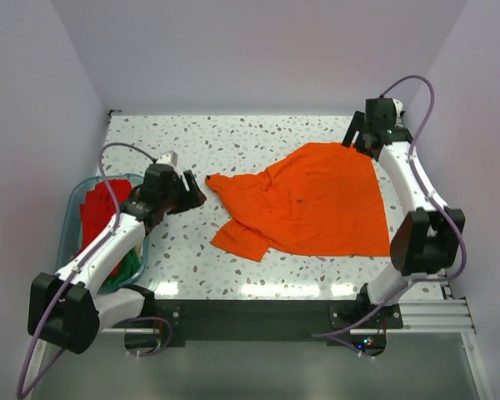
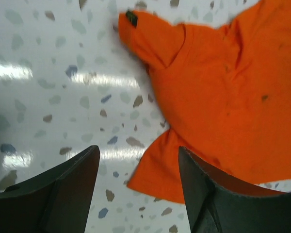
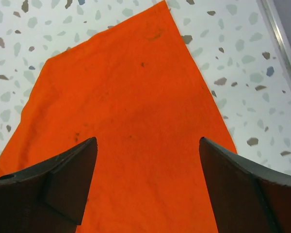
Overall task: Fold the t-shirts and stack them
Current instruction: Flatten the tshirt out
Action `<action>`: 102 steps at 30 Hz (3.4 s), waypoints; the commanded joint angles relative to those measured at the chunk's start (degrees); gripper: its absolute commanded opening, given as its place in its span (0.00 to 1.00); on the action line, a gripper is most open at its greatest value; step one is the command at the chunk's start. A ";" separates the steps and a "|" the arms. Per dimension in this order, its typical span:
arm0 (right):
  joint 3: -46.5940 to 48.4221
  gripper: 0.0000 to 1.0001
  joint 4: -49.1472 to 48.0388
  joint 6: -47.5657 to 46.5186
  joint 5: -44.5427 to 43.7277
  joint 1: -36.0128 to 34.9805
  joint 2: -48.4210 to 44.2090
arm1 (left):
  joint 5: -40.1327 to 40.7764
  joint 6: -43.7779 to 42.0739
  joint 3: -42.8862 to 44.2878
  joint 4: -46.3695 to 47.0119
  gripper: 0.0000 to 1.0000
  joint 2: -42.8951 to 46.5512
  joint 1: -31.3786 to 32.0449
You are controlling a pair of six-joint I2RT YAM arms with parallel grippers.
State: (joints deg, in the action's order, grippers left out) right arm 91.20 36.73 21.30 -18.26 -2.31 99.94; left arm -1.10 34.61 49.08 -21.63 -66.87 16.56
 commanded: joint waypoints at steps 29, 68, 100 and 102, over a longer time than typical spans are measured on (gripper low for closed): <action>-38.20 0.86 -7.75 11.13 8.33 -0.24 -33.41 | 14.96 11.53 -13.48 11.99 0.00 -10.68 20.98; -62.56 0.65 13.97 29.42 18.44 -15.18 -42.02 | 14.99 14.87 -14.80 8.71 0.00 3.85 2.34; -21.52 0.00 14.51 14.83 19.84 -13.34 -35.78 | 8.40 3.36 11.19 -3.85 0.00 13.96 2.16; -16.86 0.00 14.77 14.30 20.37 -11.15 -36.04 | 8.31 2.13 17.94 -5.26 0.00 14.31 2.16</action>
State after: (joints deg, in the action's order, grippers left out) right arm 69.14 48.75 38.06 2.52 -15.79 64.69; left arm 8.12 40.45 57.12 -25.26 -54.72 19.14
